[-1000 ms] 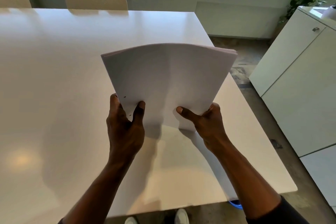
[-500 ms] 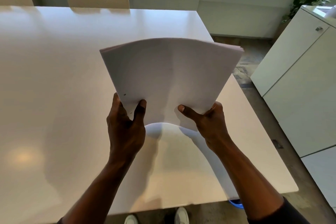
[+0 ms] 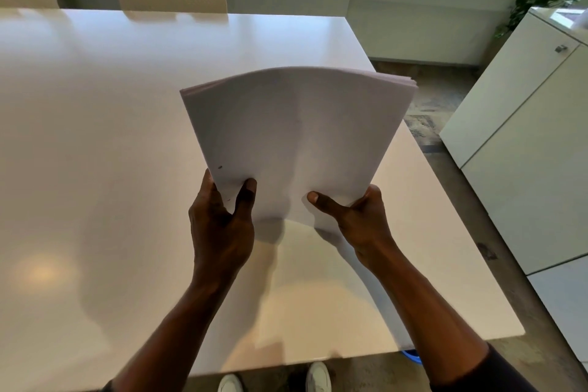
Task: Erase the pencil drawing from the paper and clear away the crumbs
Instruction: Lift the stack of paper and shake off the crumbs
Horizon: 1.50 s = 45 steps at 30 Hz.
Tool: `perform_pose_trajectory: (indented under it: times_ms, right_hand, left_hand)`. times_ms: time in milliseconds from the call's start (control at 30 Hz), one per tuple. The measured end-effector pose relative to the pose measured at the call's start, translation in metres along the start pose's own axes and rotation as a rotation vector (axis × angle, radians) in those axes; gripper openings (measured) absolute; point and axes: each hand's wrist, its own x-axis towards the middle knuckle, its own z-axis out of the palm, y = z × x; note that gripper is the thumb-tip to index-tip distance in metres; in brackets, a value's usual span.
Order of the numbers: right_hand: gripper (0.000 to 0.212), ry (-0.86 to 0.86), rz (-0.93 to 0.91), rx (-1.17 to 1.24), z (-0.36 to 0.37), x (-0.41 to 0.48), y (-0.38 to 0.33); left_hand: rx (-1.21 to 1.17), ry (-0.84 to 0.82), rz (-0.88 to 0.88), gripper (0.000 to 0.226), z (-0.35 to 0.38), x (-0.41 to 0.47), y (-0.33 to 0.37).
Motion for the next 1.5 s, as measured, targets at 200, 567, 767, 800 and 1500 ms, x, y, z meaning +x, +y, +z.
perform_pose_trajectory:
  times_ms: [200,567,767,800,1500]
  right_hand:
    - [0.020,0.041,0.039,-0.069,-0.001,0.001,-0.009]
    - [0.056,-0.049,0.148,-0.204,0.004,-0.012,-0.010]
    - [0.067,-0.113,0.154,-0.556,0.010,-0.020,-0.005]
    - [0.068,-0.122,0.165,-0.576,0.011,-0.022,-0.004]
    - [0.118,-0.139,0.283,-1.083,0.018,-0.025,0.001]
  left_hand:
    - [0.029,0.007,-0.005,0.038,-0.006,0.006,0.007]
    - [0.226,-0.021,-0.268,0.019,-0.019,0.011,0.010]
    - [0.392,-0.129,-0.375,0.018,-0.014,0.005,-0.005]
    - [0.427,-0.154,-0.376,0.018,-0.012,0.004,-0.006]
    - [1.242,-0.480,-0.335,0.055,0.002,0.013,-0.006]
